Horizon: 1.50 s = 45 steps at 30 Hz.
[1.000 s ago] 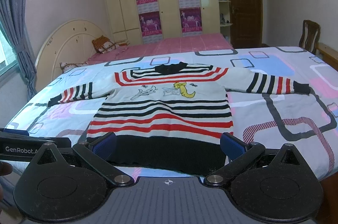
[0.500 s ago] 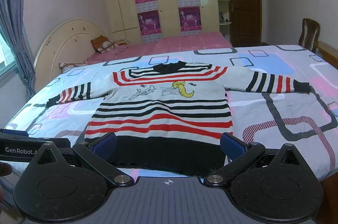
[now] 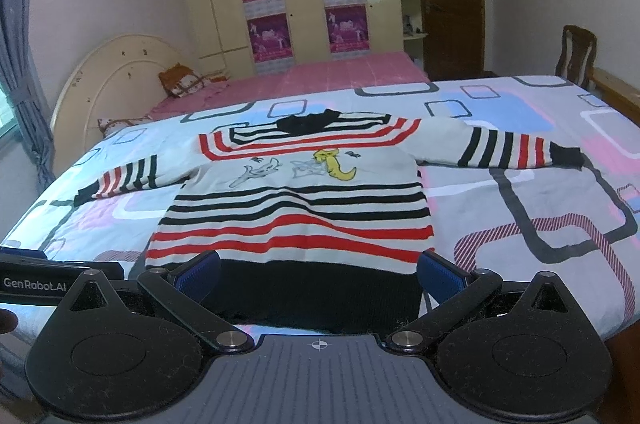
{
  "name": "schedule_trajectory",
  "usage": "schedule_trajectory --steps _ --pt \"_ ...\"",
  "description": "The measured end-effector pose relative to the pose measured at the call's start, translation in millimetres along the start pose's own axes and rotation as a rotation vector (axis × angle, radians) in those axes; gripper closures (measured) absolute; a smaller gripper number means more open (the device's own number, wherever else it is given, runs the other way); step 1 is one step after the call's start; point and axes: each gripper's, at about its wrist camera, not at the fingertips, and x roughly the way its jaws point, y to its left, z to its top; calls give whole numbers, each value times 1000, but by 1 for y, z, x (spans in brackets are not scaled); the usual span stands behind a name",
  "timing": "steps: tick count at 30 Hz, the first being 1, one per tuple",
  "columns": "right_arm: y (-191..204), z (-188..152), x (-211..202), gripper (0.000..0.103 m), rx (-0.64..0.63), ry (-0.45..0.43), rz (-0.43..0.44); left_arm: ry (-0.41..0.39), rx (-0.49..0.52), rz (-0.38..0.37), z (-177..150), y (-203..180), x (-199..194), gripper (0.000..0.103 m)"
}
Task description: Fold small clothes
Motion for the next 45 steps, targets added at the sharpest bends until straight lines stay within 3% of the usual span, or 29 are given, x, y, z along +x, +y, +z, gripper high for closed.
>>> schedule_trajectory --steps 13,32,37,45 --pt "-2 15 46 0 32 28 -55 40 7 -6 31 15 54 0" --pt "-9 78 152 0 103 -12 -234 22 81 -67 127 36 166 0" --pt "-37 91 174 0 114 2 -255 34 60 -77 144 27 190 0" --pt "-120 109 213 0 138 0 -247 15 23 -43 162 -13 225 1"
